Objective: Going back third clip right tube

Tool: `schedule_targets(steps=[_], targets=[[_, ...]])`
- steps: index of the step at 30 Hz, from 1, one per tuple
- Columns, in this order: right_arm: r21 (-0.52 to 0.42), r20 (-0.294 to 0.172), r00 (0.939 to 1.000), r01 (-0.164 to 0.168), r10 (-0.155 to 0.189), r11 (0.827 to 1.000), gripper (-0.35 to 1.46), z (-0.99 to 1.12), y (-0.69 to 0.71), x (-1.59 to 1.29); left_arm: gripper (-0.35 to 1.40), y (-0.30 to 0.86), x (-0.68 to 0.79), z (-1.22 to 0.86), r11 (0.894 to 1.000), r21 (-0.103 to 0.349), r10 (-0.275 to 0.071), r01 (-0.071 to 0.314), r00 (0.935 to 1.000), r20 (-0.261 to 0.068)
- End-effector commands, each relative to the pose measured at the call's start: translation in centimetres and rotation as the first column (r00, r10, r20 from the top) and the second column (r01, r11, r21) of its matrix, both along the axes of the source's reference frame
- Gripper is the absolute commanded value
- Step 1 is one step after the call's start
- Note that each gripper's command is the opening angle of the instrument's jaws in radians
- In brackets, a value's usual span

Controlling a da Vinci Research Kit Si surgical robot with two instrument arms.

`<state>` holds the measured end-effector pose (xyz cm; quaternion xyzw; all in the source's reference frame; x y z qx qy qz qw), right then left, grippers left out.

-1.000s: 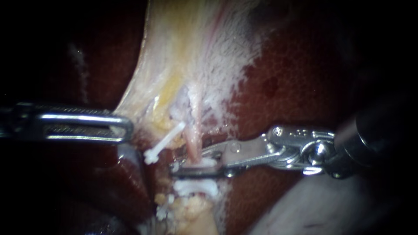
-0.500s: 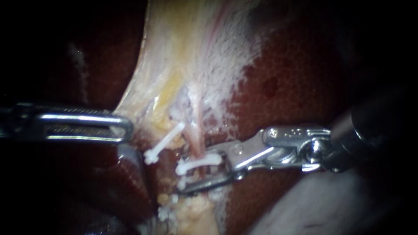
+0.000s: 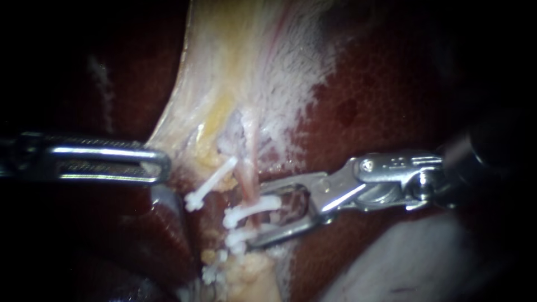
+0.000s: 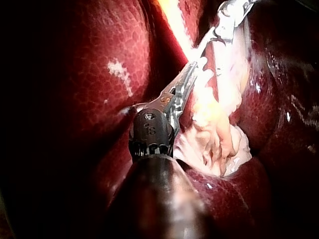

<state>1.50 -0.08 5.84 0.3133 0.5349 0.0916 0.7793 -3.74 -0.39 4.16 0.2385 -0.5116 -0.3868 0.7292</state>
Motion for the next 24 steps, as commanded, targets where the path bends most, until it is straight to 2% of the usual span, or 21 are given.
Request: schedule_targets(steps=[1, 5, 12, 16, 24], targets=[[-0.015, -0.003, 1.0000, -0.005, 0.005, 1.000, 0.55, -0.03, 0.02, -0.06, -0.35, 0.00, 0.00, 0.00, 1.000, 0.000, 0.000, 0.000, 1.0000, 0.000], [-0.042, -0.009, 0.9999, -0.012, 0.012, 0.999, 0.56, -0.11, 0.09, -0.25, -0.35, 0.01, 0.01, 0.02, 1.000, 0.000, 0.001, -0.001, 1.0000, 0.001], [-0.074, 0.005, 0.9982, -0.059, 0.059, 0.996, 0.60, -0.26, 0.23, -0.54, -0.35, 0.03, 0.02, 0.05, 1.000, 0.000, 0.002, -0.002, 1.0000, 0.001], [-0.088, 0.008, 0.9973, -0.072, 0.073, 0.993, 0.60, -0.35, 0.31, -0.67, -0.35, 0.04, 0.03, 0.07, 1.000, 0.000, 0.002, -0.002, 1.0000, 0.002], [-0.096, 0.014, 0.9961, -0.085, 0.087, 0.992, 0.60, -0.40, 0.32, -0.75, -0.35, 0.09, 0.08, 0.22, 1.000, -0.001, 0.005, -0.005, 1.0000, 0.003]])
